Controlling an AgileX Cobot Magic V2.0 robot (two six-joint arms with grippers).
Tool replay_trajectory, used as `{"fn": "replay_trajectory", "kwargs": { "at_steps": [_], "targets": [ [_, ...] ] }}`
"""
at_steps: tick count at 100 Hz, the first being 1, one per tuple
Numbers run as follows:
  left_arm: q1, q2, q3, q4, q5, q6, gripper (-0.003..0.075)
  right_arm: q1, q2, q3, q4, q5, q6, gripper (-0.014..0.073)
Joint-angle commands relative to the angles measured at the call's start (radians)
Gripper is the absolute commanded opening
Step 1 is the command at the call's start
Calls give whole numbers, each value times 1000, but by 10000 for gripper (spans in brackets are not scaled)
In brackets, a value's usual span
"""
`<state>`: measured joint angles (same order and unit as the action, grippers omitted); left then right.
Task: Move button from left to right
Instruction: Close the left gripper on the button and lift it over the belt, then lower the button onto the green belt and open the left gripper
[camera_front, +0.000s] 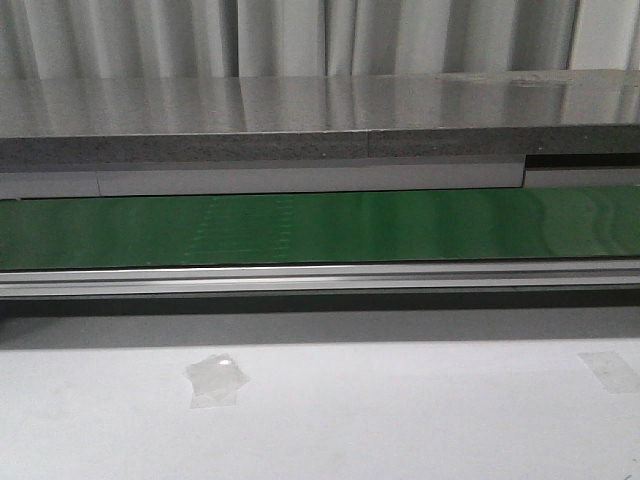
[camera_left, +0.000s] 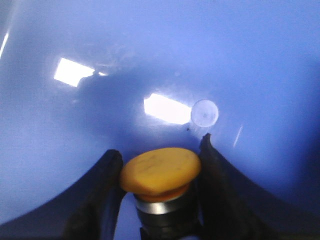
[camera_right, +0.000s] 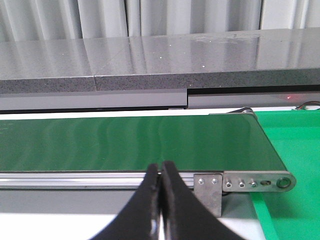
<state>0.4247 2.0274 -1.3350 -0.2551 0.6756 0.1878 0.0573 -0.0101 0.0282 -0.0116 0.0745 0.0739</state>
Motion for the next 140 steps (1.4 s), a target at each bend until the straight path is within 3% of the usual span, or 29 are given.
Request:
{"fn": "replay_trajectory", "kwargs": {
  "at_steps": [1,21,82,110,140],
  "targets": [
    [-4,-51,-22,-14,-5,-2,91,-7,-19,-16,-10,-87,-2,-68],
    [-4,-54,-22,-3,2,0,-12,-7,-19,-16,-10,-87,-2,-68],
    [-10,-316,-44,-6,85,10,-12,-7,-19,-16,-10,-87,-2,-68],
    [-124,-326,-119,-21,176,110,-12,-7,-19,-16,-10,-87,-2,-68],
    [-258,-281,-119,103,183,132,-11,-7,-19,-16,-10,-87,-2,-68]
  ]
}}
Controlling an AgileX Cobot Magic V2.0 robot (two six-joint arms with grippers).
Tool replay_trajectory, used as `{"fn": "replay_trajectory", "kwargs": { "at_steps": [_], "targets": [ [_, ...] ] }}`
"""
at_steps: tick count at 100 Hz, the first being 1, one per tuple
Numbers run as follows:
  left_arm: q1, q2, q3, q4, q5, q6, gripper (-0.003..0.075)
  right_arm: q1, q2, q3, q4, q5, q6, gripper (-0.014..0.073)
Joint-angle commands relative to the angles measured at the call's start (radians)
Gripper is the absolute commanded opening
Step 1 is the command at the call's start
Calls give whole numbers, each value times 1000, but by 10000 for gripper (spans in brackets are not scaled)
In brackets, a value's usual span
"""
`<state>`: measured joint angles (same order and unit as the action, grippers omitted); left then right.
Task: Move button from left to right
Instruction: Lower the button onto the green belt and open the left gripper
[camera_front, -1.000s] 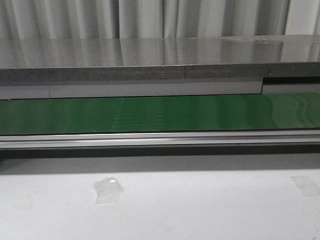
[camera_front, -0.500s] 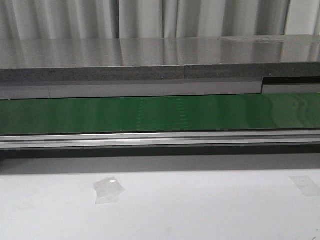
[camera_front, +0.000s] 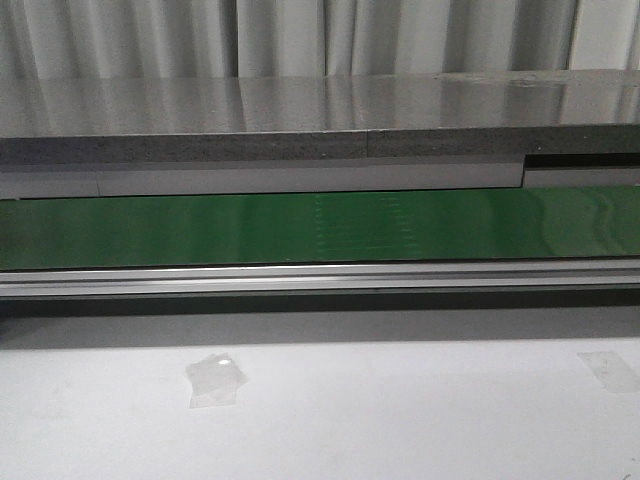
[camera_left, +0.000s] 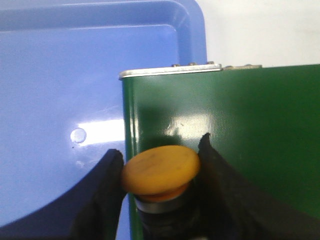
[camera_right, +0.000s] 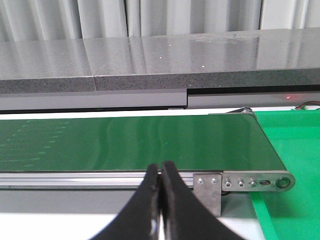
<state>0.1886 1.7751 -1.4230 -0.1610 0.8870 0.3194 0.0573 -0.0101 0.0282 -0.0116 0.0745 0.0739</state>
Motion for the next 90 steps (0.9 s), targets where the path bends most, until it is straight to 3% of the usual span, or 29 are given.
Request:
{"fn": "replay_trajectory", "kwargs": {
  "at_steps": [1,21,30,37,54,61,69,90],
  "targets": [
    [-24,-26,-31,9,-28,0,-11,-7,-19,-16,-10,-87,-2,-68],
    [-42,31,-31,18,0,0,1,-7,-19,-16,-10,-87,-2,-68],
    [-42,42,-31,18,14,0,54,-7,-19,-16,-10,-87,-2,-68],
    [-42,42,-31,18,16,0,140,-7,-19,-16,-10,-87,-2,-68],
    [-42,42,-31,18,23,17,490,-7,-19,-16,-10,-87,-2,-68],
    [-42,42,-31,18,23,21,583,-7,-19,-16,-10,-87,-2,-68],
    [-42,42,-31,18,23,21,623,-7,-19,-16,-10,-87,-2,-68],
    [-42,29,-31,-41,19,41,624,-7,-19,-16,-10,-87,-2,-68]
  ]
}}
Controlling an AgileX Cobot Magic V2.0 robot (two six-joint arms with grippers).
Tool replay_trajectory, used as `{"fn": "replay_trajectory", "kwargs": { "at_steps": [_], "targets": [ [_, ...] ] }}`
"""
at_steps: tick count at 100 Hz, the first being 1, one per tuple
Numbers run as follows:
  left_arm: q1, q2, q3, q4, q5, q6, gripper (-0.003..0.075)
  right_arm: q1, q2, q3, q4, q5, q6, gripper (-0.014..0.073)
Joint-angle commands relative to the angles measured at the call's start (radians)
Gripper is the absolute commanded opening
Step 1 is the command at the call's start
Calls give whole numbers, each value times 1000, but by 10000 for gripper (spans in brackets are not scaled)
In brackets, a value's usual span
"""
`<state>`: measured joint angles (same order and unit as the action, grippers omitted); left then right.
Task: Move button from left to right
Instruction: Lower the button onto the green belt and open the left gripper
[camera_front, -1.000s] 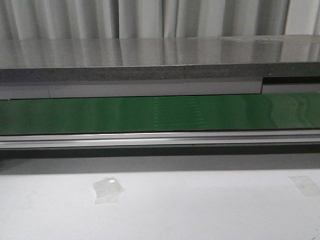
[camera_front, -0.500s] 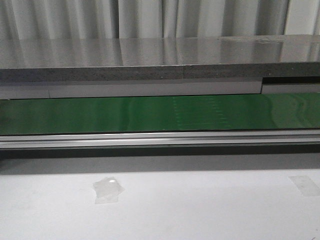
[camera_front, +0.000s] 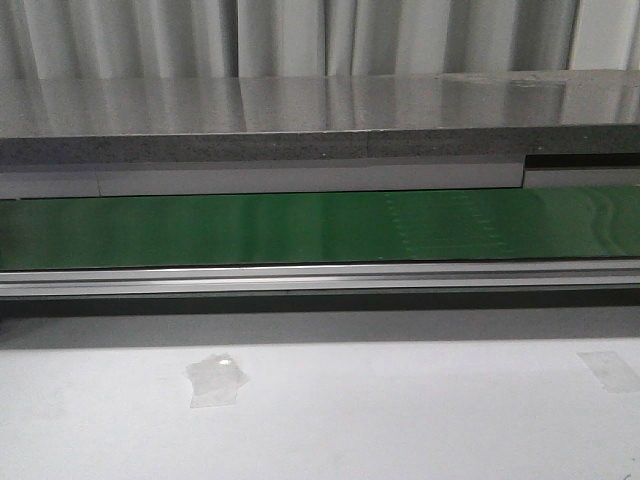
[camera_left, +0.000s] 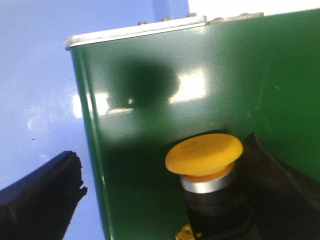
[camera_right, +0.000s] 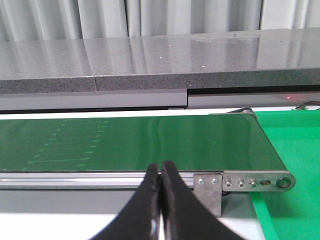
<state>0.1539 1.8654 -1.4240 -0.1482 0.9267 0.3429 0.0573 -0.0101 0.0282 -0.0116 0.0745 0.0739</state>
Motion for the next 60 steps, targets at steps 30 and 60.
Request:
{"fn": "replay_trajectory", "kwargs": {
  "at_steps": [30,60],
  "targets": [
    [-7,-137,-30,-302,10,158,624,-7,-19,-16,-10,-87,-2,-68],
    [-7,-275,-30,-336,-19,158,624,-7,-19,-16,-10,-87,-2,-68]
  ]
}}
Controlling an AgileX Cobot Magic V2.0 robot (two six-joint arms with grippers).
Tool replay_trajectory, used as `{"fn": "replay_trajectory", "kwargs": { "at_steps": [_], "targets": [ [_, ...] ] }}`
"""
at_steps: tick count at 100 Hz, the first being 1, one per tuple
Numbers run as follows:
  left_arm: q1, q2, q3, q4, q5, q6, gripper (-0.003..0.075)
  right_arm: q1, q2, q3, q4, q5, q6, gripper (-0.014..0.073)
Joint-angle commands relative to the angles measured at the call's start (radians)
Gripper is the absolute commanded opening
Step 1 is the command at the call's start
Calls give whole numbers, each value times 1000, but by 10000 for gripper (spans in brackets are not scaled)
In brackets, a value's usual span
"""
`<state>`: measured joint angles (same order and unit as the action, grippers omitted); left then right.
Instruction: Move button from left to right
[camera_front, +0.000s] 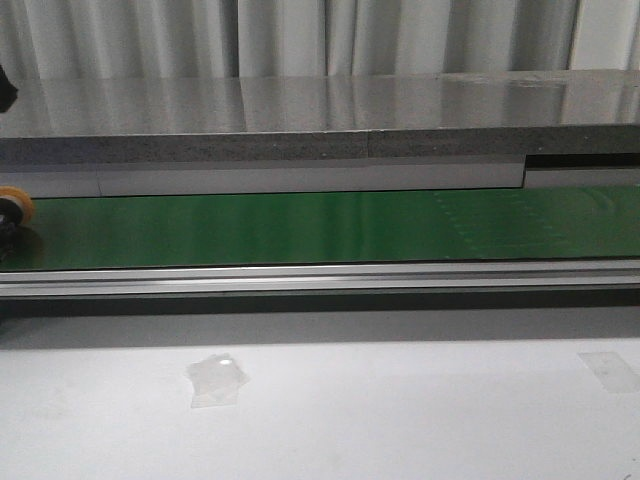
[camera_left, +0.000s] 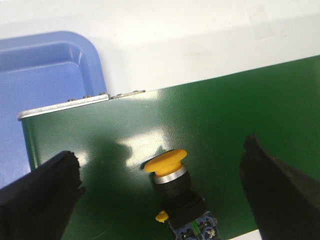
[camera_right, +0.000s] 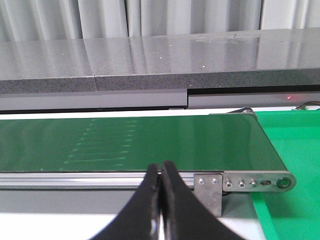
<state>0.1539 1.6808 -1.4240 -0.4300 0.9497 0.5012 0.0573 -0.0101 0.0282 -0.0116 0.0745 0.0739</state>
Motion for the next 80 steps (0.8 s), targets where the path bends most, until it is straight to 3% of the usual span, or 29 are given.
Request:
{"fn": "replay_trajectory", "kwargs": {
  "at_steps": [1,15,31,59,80],
  "targets": [
    [-7,-95,-30,-57,-42,2,624,-7,-19,-16,-10,-87,-2,-68],
    [-9,-187,-7,-74,-84,8,623,-7,-19,-16,-10,-87,-2,-68],
    [-40,-337,96,-88,-238,49,621,-7,-19,-16,-10,-87,-2,-68],
    [-169,-647,398,-90,-529,80,621,-7,-19,-16,-10,-87,-2,-68],
    [-186,-884,642,-95,-684,80,621,-7,-19,-16,-10,-87,-2,-68]
  ]
}}
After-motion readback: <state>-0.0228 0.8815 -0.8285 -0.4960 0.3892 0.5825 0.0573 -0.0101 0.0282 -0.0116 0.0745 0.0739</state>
